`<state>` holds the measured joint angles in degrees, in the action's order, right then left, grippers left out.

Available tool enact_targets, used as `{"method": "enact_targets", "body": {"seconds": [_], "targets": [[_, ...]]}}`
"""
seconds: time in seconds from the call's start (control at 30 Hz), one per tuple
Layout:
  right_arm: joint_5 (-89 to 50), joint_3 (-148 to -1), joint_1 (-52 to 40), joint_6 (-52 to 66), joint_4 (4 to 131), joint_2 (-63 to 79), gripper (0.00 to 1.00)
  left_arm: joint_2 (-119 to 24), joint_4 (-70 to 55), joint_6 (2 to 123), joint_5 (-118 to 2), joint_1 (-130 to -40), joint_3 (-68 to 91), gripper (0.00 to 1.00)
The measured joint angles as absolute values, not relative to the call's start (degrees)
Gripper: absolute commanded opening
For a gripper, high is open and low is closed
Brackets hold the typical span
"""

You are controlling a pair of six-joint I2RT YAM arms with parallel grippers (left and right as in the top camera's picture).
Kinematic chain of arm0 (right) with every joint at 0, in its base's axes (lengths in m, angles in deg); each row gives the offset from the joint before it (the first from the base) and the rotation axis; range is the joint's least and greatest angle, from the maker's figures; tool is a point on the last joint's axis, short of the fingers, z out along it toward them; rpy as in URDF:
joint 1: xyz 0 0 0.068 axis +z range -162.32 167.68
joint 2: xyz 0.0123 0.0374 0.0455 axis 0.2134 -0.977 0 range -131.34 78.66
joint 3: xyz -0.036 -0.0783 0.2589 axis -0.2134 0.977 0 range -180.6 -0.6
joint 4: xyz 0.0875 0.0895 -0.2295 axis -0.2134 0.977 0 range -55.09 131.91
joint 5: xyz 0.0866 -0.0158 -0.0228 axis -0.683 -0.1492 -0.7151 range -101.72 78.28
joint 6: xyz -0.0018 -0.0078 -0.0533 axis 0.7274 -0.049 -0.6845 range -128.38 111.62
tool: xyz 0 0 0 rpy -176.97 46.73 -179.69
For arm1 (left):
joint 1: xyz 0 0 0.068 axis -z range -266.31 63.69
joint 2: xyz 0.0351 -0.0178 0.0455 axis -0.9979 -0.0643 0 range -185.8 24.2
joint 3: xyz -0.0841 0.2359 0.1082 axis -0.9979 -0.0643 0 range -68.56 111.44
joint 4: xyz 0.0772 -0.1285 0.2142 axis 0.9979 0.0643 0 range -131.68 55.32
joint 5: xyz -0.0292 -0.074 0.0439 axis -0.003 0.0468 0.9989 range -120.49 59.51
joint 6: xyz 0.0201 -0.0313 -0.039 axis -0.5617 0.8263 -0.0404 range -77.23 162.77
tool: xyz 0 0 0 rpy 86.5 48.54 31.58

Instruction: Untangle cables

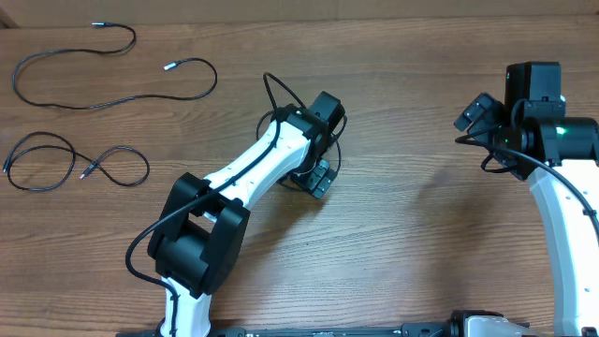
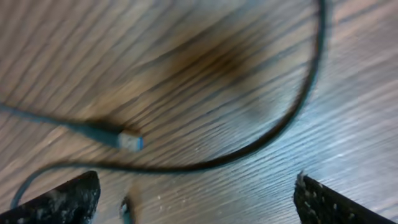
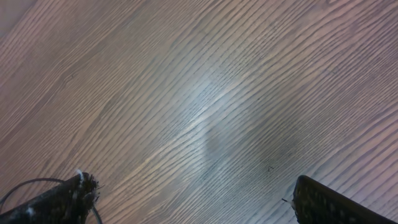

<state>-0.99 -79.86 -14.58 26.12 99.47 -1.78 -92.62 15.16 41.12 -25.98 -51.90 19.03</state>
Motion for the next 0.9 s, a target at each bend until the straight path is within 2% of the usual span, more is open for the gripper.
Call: {"method": "enact_targets", "body": {"seconds": [0.2,0.43,0.9], "targets": [[-0.99,-79.86,-14.58,26.10,99.47,-1.78,1.00,-92.62,11.62,33.12,-29.63,-51.90,15.01,1.00],[-0.99,-79.86,-14.58,26.12,99.44,-1.78,1.00,-92.62,5.48,31.57,-28.29,-51.90,11.01,1.00],[-1.02,-79.86,-14.58,26.10,99.47,-1.78,1.00,-92.55,3.23,30.76,-27.46,-51.90,10.33,1.00]]}}
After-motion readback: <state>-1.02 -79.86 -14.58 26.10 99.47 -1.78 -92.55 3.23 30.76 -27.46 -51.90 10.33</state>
